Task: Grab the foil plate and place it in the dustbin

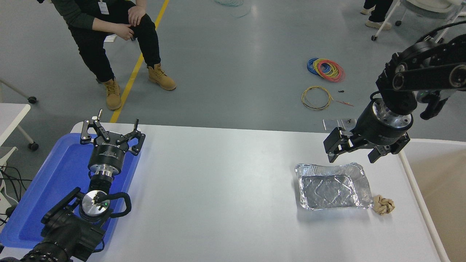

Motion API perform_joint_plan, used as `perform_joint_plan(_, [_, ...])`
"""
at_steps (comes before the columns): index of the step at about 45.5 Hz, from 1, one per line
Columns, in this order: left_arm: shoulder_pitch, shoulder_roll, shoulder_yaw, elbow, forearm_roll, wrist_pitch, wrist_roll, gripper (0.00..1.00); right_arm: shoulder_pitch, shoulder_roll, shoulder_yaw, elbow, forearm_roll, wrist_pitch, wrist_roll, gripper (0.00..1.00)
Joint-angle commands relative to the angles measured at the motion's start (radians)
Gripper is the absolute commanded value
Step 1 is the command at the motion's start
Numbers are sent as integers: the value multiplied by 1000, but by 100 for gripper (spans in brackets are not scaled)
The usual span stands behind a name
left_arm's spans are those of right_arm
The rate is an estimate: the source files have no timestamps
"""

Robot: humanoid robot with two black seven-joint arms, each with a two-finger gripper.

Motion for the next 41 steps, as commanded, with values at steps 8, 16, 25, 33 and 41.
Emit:
perform_joint_plan(8, [-3,-1,-2,0,0,2,3,100,1,0,-1,-3,-1,0,0,100])
perform_joint_plan(16, [-1,-1,0,0,0,2,0,100,-5,2,1,-10,-1,-2,0,100])
perform_joint_plan(25, [-1,0,0,0,0,2,0,100,-8,3,1,-15,1,-2,0,100])
perform_joint_plan(33, [-1,0,-2,0,0,2,0,100,-10,3,4,-17,1,-2,0,100])
perform_joint_plan(41, [-1,0,0,0,0,2,0,100,-10,0,2,-17,1,-2,0,100])
